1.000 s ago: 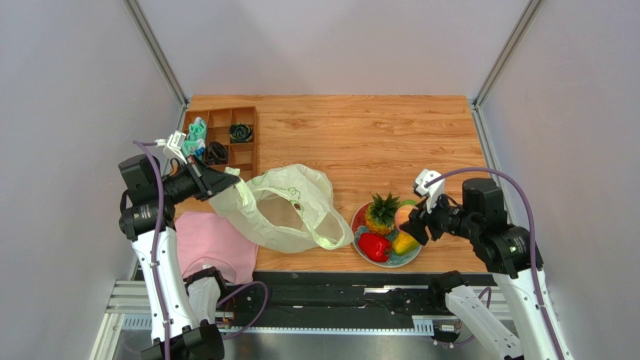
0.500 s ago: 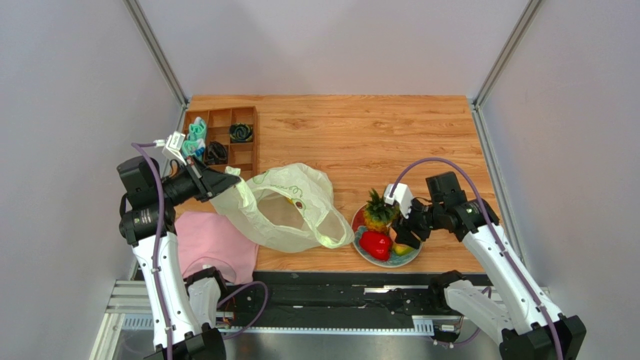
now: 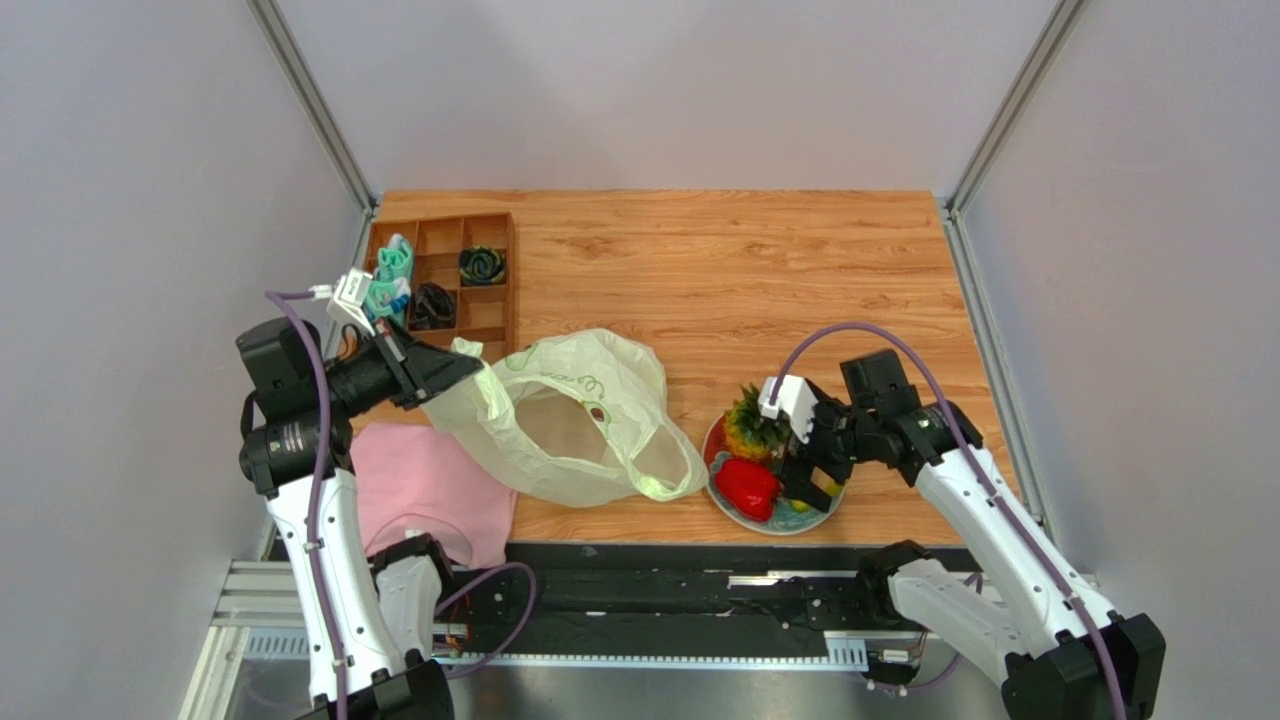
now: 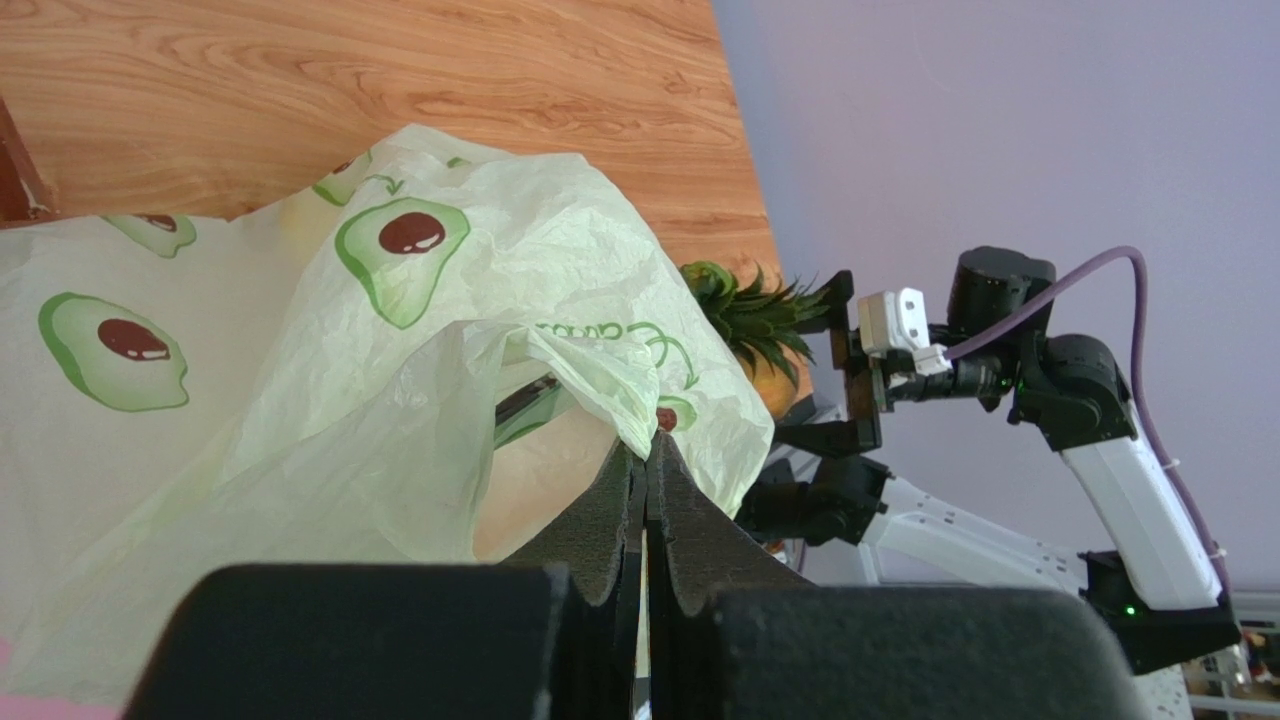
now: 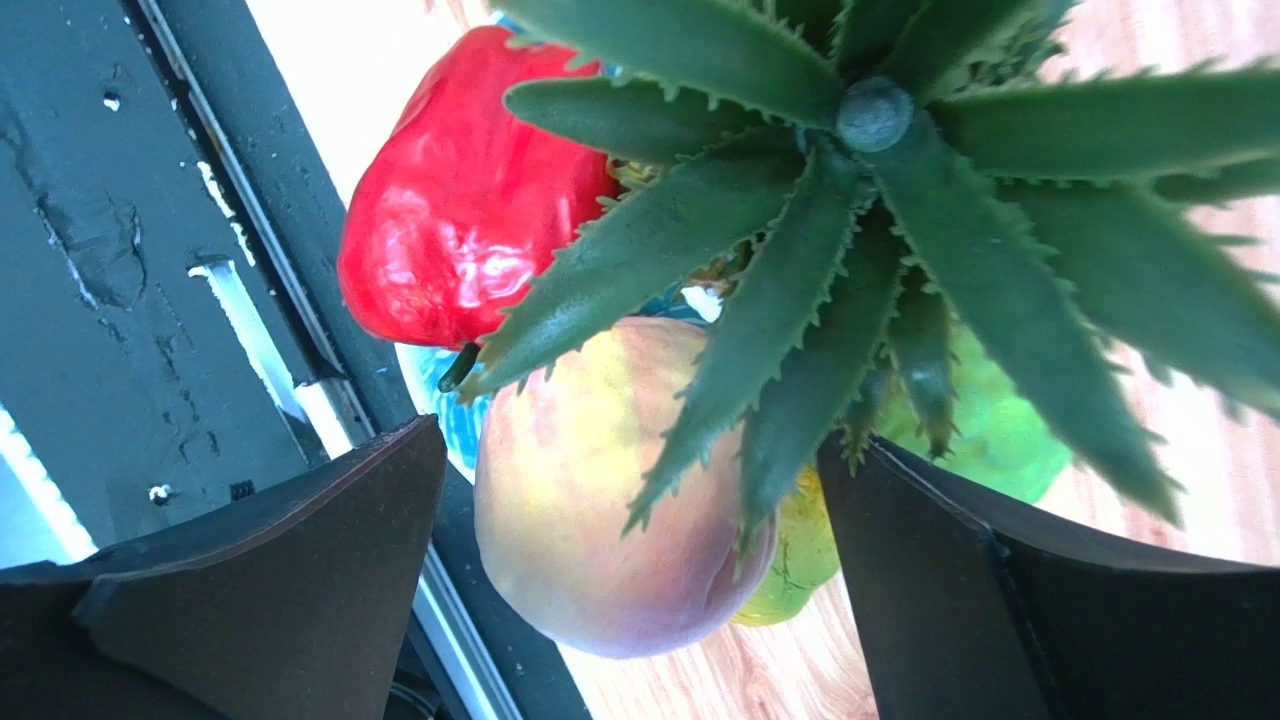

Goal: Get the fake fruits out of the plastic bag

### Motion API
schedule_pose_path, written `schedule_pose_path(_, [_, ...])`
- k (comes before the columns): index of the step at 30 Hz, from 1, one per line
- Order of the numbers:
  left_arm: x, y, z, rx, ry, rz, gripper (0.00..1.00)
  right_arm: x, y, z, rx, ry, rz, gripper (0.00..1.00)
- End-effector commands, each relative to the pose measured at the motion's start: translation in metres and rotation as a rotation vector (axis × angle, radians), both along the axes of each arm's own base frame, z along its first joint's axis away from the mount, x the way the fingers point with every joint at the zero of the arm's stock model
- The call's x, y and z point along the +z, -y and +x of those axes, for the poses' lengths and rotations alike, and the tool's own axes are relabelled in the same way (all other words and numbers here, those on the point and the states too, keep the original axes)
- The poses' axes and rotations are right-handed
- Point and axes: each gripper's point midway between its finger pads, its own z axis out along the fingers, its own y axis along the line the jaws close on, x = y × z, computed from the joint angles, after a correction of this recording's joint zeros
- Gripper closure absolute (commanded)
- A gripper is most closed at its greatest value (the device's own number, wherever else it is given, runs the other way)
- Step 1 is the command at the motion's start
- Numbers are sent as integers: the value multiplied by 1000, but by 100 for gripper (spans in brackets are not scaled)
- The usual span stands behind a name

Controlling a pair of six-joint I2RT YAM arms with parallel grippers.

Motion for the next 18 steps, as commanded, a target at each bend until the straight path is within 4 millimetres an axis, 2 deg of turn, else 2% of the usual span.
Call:
schedule_pose_path(1, [-1, -2, 2, 0, 12, 7, 100, 20, -4, 9, -10, 83, 38, 0])
schedule_pose_path(4, [-3, -3, 3, 0, 7, 2, 100, 34, -4, 6, -23, 99, 55, 0])
schedule_pose_path(8, [-2, -1, 3, -18, 3, -15, 100, 65, 1, 2, -54, 122, 56, 0])
schedule_pose_path(9, [-2, 0, 3, -26, 3, -20, 100, 89, 0, 5, -63, 167, 75, 0])
schedule_pose_path(11, [-2, 2, 0, -38, -4, -33, 100, 110, 0, 2, -74, 186, 99, 0])
schedule_pose_path(12, [-3, 4, -3, -39, -8, -38, 100, 136, -6, 5, -93, 222, 152, 0])
schedule_pose_path(13, [-7, 5, -5, -39, -19, -47, 100, 151, -12, 10, -84, 253, 193, 0])
schedule_pose_path(14, [-7, 7, -8, -48, -15, -52, 100, 167, -25, 8, -43, 259, 262, 0])
schedule_pose_path(16, [-11, 10, -14, -62, -17, -63, 100, 206, -53, 17, -2, 265, 400, 2])
schedule_pose_path(18, [-12, 12, -18, -67, -17, -67, 100, 222, -78, 22, 27, 244, 448, 10])
